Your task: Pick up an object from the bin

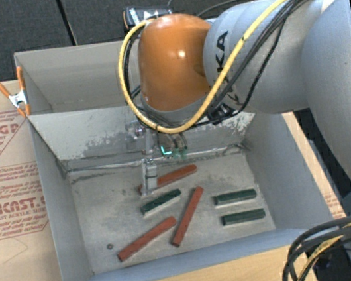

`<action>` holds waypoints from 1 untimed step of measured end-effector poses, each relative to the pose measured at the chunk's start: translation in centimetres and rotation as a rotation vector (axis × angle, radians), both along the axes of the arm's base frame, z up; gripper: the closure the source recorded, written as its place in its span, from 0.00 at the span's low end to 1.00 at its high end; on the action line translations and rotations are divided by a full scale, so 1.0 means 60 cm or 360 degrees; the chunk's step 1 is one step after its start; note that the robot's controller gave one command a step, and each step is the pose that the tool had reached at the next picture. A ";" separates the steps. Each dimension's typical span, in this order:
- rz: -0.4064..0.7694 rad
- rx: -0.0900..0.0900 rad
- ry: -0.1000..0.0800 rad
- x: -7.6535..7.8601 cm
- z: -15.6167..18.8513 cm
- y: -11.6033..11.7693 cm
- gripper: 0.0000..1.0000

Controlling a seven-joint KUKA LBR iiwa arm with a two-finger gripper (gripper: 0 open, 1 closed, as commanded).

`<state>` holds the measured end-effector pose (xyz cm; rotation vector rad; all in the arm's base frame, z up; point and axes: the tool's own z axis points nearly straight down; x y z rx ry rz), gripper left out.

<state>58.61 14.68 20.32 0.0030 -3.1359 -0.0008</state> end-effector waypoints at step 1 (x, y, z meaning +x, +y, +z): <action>0.0617 0.0002 -0.0002 -0.065 -0.220 -0.047 0.00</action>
Offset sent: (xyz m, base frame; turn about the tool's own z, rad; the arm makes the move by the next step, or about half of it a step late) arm -0.0373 -0.0284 -0.1290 -0.3873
